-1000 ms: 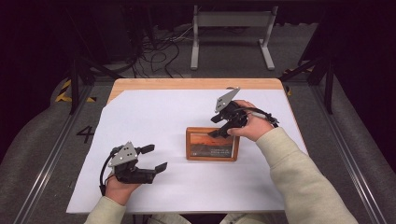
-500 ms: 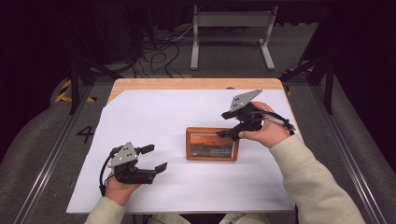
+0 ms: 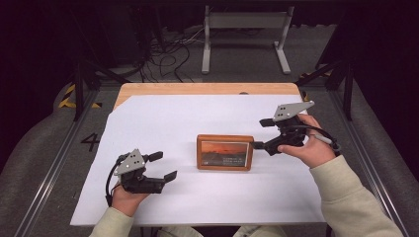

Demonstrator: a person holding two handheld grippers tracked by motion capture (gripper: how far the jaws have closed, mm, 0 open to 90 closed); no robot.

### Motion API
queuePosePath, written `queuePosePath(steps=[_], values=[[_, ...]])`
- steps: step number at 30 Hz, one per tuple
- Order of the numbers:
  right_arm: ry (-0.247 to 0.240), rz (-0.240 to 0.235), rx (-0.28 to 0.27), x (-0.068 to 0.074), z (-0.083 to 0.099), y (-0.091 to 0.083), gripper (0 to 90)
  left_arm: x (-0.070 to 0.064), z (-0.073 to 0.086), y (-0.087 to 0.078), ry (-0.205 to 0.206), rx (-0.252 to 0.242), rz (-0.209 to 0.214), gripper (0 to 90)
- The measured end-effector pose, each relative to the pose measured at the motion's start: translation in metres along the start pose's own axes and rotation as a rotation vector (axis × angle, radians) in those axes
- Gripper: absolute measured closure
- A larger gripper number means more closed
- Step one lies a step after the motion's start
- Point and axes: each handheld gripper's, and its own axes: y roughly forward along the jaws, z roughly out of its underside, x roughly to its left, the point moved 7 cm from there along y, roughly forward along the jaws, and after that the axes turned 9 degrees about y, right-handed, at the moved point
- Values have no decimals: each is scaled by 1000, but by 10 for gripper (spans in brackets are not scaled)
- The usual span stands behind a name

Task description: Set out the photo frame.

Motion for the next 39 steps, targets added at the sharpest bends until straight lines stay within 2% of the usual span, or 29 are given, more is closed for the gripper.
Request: queuePosePath(steps=[10, 17, 22, 28, 39], values=[[35, 52, -41, -8, 15, -27, 147, 3, -1, 0, -1, -1, -25, 90], [57, 81, -72, -12, 28, -36, 141, 5, 1, 1, -15, 9, -14, 33], [69, 109, -103, -13, 40, -38, 141, 6, 1, 0, -12, 5, -22, 30], [89, 118, -170, -12, 55, -37, 138, 9, 2, -2, -15, 4, -40, 31], [106, 154, -216, -15, 85, -27, 145, 13, 4, -3, -19, 3, -65, 30]])
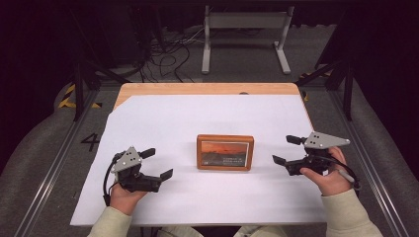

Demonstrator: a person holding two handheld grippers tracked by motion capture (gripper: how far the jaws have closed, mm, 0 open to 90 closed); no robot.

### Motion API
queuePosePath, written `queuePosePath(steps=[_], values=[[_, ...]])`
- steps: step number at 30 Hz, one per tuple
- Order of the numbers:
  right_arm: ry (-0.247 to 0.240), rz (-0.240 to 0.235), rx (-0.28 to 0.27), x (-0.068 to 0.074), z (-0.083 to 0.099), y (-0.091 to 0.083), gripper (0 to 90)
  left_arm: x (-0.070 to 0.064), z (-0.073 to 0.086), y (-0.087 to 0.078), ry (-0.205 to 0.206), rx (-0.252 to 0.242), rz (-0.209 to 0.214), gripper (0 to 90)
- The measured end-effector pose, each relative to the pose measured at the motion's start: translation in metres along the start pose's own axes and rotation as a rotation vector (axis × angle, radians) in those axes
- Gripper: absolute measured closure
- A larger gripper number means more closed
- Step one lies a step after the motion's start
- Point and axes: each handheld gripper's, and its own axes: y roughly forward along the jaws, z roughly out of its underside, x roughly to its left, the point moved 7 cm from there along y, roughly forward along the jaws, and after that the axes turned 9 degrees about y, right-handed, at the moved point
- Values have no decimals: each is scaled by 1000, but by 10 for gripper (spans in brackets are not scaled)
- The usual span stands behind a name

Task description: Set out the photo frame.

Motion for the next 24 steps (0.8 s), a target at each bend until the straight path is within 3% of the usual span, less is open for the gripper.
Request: queuePosePath(steps=[11, 19, 24], values=[[-4, 38, -39, -6, 28, 8, 149, 5, 5, 1, -23, -3, 0, 29], [-35, 51, 13, -10, 48, 17, 148, 7, 6, 1, -31, -2, 5, 27], [-44, 57, 16, -9, 49, 18, 148, 6, 6, 3, -27, 0, 10, 27]])
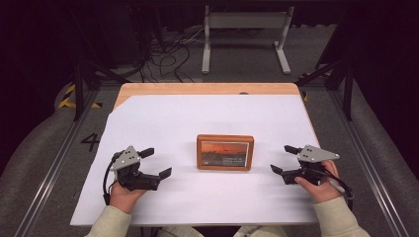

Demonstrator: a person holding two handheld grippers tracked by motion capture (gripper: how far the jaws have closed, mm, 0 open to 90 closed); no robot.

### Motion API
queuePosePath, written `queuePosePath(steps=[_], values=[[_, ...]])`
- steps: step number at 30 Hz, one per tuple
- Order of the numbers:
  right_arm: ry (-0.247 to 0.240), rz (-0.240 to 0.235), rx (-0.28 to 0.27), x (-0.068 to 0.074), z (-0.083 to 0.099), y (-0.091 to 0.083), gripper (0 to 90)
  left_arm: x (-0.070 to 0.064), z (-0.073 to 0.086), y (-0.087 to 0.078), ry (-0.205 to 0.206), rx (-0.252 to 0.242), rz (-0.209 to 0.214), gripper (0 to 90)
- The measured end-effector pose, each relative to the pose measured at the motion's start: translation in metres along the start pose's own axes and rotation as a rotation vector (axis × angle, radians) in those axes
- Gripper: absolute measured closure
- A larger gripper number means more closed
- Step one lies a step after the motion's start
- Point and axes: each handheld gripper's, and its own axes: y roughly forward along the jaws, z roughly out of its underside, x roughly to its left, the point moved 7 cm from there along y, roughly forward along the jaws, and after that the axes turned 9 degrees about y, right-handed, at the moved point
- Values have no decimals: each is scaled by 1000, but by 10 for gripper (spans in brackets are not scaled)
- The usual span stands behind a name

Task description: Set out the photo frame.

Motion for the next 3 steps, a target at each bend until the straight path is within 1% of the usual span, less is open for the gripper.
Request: queuePosePath(steps=[3], values=[[1, 2, -3, 0, 0, 0, 148, -1, 0, 0, -14, -2, 4, 27]])
